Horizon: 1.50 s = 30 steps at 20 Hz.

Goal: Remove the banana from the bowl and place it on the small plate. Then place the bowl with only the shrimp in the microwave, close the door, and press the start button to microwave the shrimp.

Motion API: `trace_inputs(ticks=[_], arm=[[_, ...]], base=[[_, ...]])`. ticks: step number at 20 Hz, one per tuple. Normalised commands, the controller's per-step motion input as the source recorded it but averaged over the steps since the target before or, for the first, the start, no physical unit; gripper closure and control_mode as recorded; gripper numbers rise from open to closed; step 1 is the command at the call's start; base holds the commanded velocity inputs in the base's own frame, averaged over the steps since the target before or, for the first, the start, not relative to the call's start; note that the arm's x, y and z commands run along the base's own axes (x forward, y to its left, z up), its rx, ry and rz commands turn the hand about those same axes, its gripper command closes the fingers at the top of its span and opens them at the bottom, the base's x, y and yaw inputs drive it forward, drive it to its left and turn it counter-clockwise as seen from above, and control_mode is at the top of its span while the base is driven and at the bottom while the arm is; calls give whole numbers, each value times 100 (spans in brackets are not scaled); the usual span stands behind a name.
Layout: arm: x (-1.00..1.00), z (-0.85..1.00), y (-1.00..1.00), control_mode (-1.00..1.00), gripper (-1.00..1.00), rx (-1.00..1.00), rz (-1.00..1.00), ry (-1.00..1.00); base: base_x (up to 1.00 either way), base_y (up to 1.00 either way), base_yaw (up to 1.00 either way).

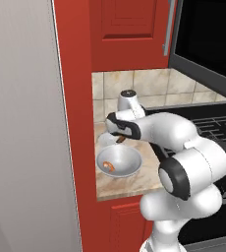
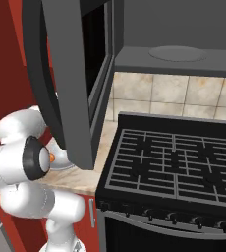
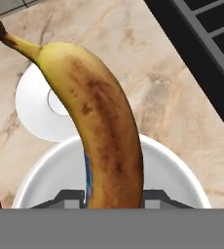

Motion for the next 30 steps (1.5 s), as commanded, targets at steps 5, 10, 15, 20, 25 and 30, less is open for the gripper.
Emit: trace_inputs(ticks=[5, 10, 15, 20, 25, 30], arm=[[63, -14, 21, -100, 100, 0, 0, 12], [47, -31, 21, -100, 100, 0, 0, 15], [25, -37, 12, -100, 100, 0, 0, 4], [17, -38, 6, -100, 100, 0, 0, 2], [3, -24, 0, -100, 100, 0, 0, 2], [17, -10, 0, -100, 100, 0, -4, 4]], base=[[0, 0, 0], [0, 0, 0], [0, 0, 0], [0, 0, 0], [0, 0, 0], [0, 0, 0]])
